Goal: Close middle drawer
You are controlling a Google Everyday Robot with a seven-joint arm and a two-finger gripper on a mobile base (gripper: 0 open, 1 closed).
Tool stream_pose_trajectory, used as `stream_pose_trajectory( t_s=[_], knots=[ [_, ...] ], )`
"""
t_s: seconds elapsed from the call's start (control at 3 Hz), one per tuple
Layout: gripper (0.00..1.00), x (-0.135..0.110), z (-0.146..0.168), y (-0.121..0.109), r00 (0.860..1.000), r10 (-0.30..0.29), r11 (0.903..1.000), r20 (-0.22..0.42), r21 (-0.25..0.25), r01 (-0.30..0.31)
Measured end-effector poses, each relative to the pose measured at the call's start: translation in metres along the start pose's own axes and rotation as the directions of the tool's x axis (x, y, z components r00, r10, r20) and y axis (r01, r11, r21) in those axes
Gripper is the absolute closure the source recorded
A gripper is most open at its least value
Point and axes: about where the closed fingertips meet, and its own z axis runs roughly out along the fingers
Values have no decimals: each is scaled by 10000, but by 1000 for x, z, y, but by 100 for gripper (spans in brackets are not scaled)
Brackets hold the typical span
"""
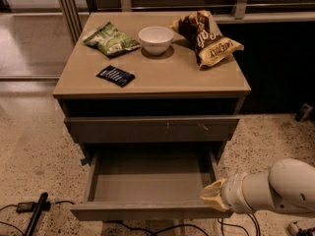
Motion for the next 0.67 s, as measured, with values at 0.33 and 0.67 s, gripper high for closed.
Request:
stream_pose_trajectory(
  t_s=[0.33, 0.67],
  knots=[
    [100, 36, 35, 2, 9988, 468, 9989, 138, -9, -468],
    [100, 70, 69, 3, 9950, 972, 9953, 240, 15, -973]
  ],
)
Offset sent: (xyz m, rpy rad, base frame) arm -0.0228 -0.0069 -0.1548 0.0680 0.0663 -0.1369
